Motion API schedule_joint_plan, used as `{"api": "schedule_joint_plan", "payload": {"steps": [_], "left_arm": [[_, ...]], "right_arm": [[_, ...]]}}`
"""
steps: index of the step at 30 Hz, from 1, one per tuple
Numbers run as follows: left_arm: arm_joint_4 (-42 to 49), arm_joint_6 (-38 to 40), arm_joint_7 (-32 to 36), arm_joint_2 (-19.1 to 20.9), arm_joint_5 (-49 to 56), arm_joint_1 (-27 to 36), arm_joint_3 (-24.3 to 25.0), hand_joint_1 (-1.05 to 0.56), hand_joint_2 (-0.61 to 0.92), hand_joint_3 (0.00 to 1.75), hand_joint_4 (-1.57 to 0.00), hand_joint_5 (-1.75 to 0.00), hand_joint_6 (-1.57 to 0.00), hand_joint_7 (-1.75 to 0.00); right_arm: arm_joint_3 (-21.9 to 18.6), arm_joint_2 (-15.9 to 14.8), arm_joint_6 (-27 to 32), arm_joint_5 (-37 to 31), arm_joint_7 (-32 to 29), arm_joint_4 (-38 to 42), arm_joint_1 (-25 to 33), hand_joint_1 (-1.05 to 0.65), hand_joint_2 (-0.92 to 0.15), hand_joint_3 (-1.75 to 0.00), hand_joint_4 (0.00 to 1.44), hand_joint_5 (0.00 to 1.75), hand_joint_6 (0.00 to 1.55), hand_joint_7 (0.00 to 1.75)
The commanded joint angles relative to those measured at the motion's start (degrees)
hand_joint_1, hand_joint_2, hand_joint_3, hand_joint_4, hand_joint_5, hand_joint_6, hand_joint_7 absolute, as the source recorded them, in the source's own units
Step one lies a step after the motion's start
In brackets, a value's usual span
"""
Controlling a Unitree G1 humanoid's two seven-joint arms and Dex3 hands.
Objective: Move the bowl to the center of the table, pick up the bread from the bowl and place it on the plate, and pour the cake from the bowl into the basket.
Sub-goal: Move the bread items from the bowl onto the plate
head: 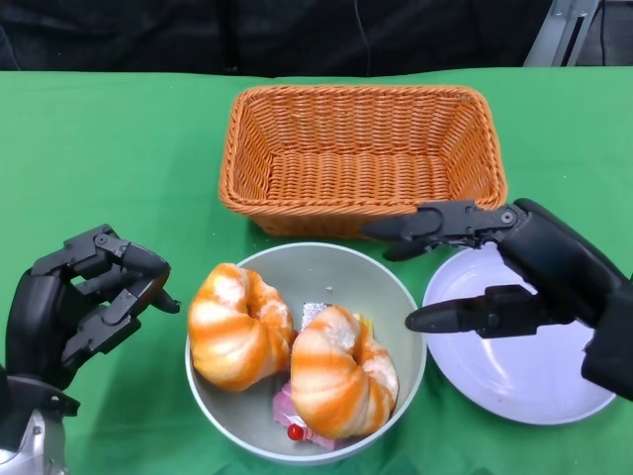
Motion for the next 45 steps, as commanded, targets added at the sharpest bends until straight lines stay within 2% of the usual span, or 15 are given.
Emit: {"api": "schedule_joint_plan", "payload": {"steps": [1, 19, 28, 34, 40, 42, 45], "left_arm": [[-0.1, -0.1, 0.8, 0.2, 0.1, -0.4, 0.3, -0.14, 0.91, 0.28, -0.86, -1.33, -0.98, -0.92], [-4.5, 2.3, 4.0, -0.6, 1.5, 0.2, -0.3, -0.15, 0.92, 0.25, -0.85, -1.33, -0.98, -0.91], [-5.4, 1.8, 5.4, -1.0, 3.0, 0.7, -0.9, -0.16, 0.92, 0.25, -0.83, -1.35, -0.95, -0.98], [-5.5, 1.9, 5.6, -1.3, 2.8, 0.7, -1.0, -0.16, 0.92, 0.26, -0.83, -1.35, -0.95, -0.97], [-5.9, 1.7, 5.8, -1.6, 2.6, 0.8, -1.1, -0.17, 0.92, 0.24, -0.83, -1.34, -0.96, -0.96], [-5.8, 1.3, 5.6, -1.6, 2.5, 0.8, -1.2, -0.17, 0.92, 0.24, -0.83, -1.34, -0.96, -0.96], [-5.9, 1.1, 5.6, -1.6, 2.5, 0.9, -1.2, -0.17, 0.92, 0.25, -0.84, -1.34, -0.96, -0.96]], "right_arm": [[1.4, -1.3, 2.0, -3.0, -0.6, -2.9, -1.0, -0.68, -0.91, -0.01, 0.48, 0.42, 0.56, 0.00], [8.4, -3.7, 14.9, -12.8, 3.5, -10.8, -3.7, -0.84, -0.92, -0.14, 0.47, 0.20, 0.40, 0.00], [11.6, -6.3, 22.8, -15.9, 10.0, -15.3, -5.6, -0.89, -0.92, -0.17, 0.39, 0.11, 0.26, 0.00], [12.6, -6.3, 22.2, -15.8, 10.4, -14.2, -5.8, -0.91, -0.92, -0.17, 0.42, 0.10, 0.24, 0.00], [13.7, -5.3, 20.6, -16.3, 8.9, -10.9, -6.5, -0.89, -0.92, -0.16, 0.51, 0.13, 0.27, 0.01], [14.3, -4.7, 20.3, -16.9, 7.9, -10.0, -6.7, -0.89, -0.92, -0.15, 0.59, 0.17, 0.28, 0.02], [15.1, -4.1, 20.4, -17.8, 7.1, -8.9, -7.2, -0.89, -0.92, -0.15, 0.57, 0.15, 0.29, 0.02]]}}
